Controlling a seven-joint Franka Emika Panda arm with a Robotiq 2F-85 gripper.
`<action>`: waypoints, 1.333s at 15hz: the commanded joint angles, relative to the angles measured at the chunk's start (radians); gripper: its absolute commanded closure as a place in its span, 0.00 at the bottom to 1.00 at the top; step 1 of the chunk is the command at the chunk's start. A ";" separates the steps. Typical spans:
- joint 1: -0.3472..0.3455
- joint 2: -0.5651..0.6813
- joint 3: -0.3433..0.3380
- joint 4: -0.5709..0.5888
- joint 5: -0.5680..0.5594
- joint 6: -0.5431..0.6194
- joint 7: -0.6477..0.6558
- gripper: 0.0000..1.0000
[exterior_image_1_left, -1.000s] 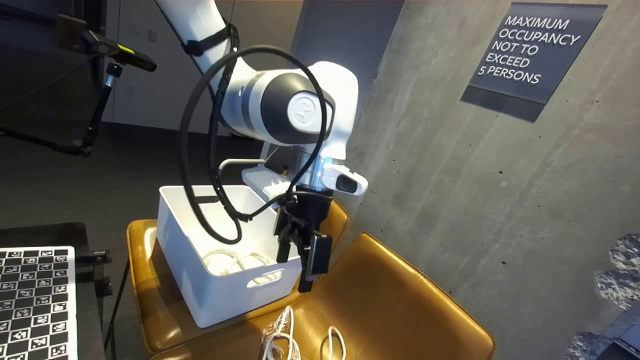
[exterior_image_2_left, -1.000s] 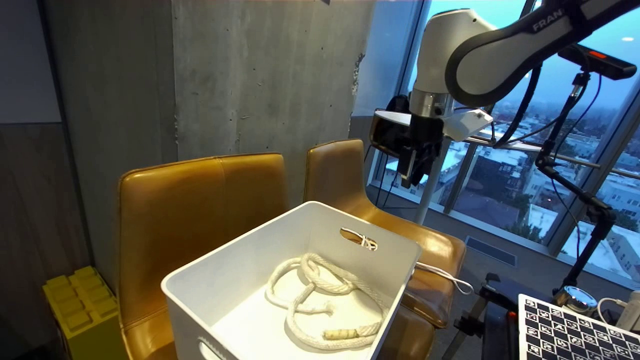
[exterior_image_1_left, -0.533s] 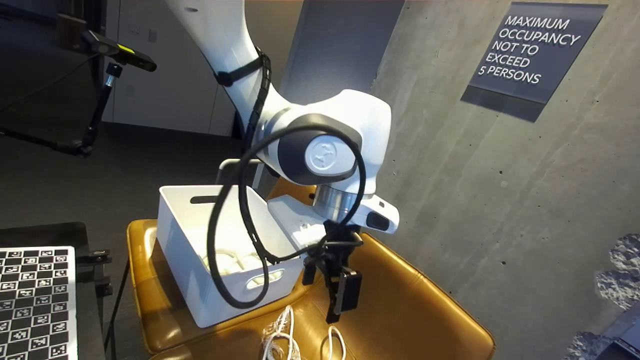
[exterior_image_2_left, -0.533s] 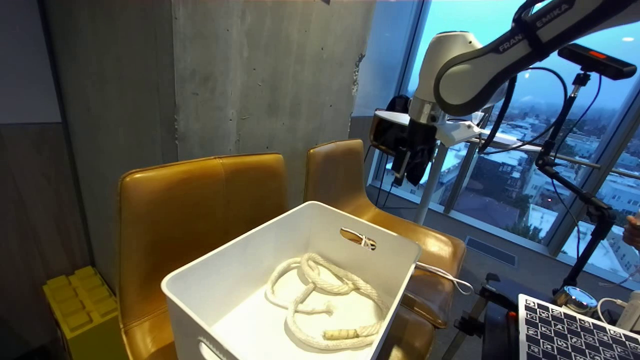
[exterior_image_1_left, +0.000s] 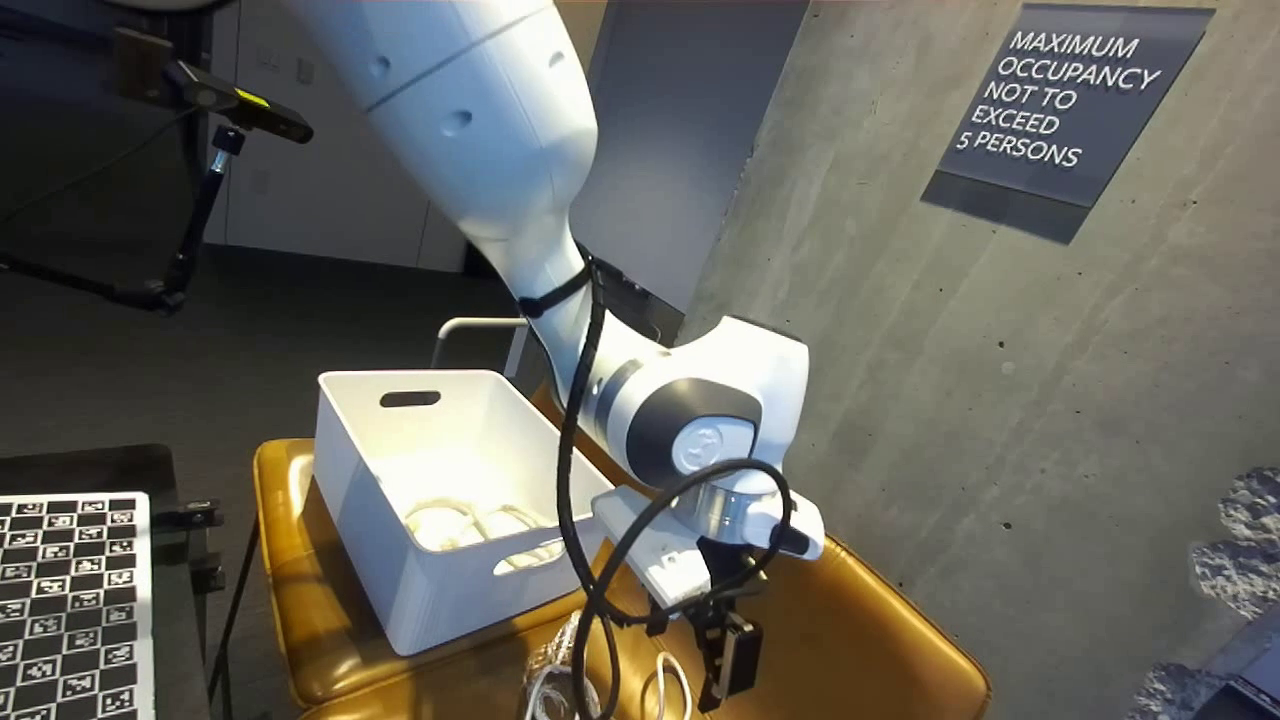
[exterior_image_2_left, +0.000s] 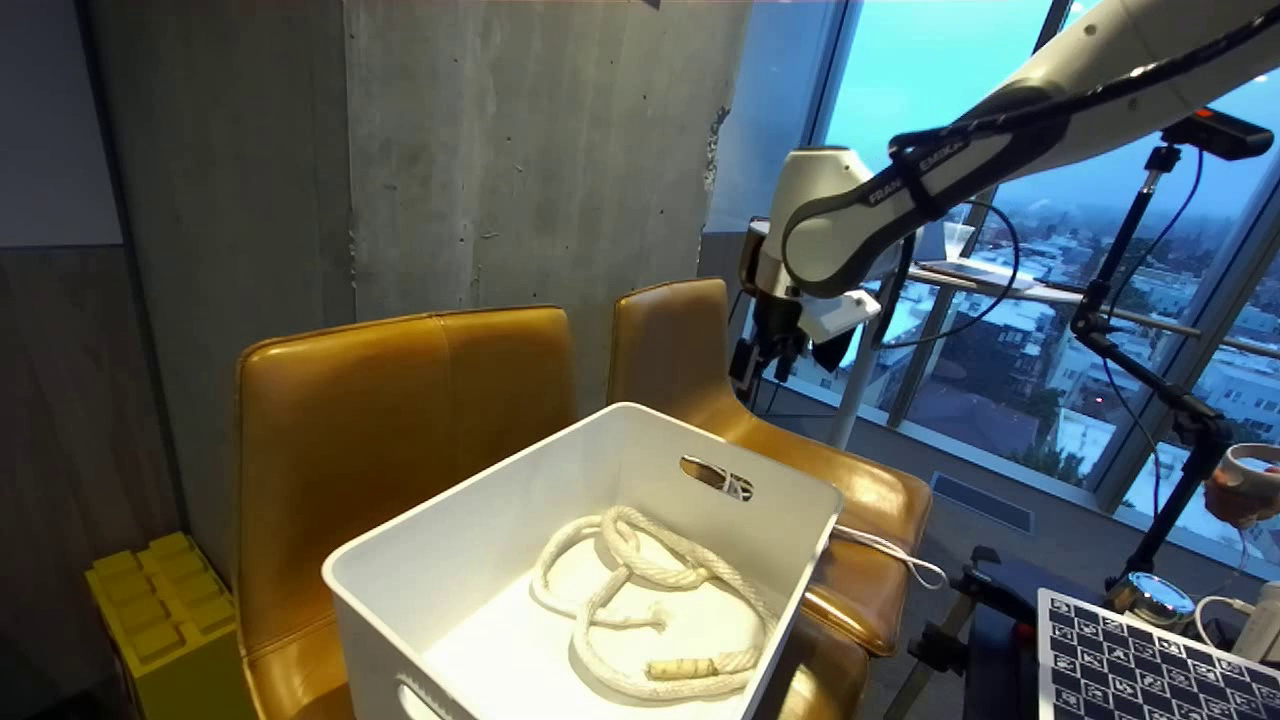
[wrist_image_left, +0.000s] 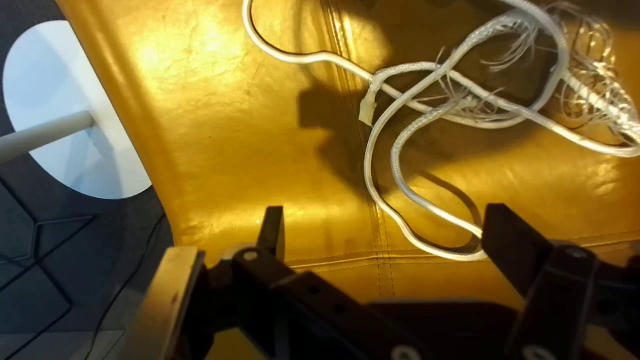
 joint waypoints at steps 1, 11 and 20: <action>-0.003 0.189 0.001 0.233 0.018 -0.062 -0.041 0.00; 0.008 0.536 -0.010 0.664 0.004 -0.247 -0.051 0.00; -0.001 0.687 -0.040 0.824 -0.008 -0.316 -0.044 0.37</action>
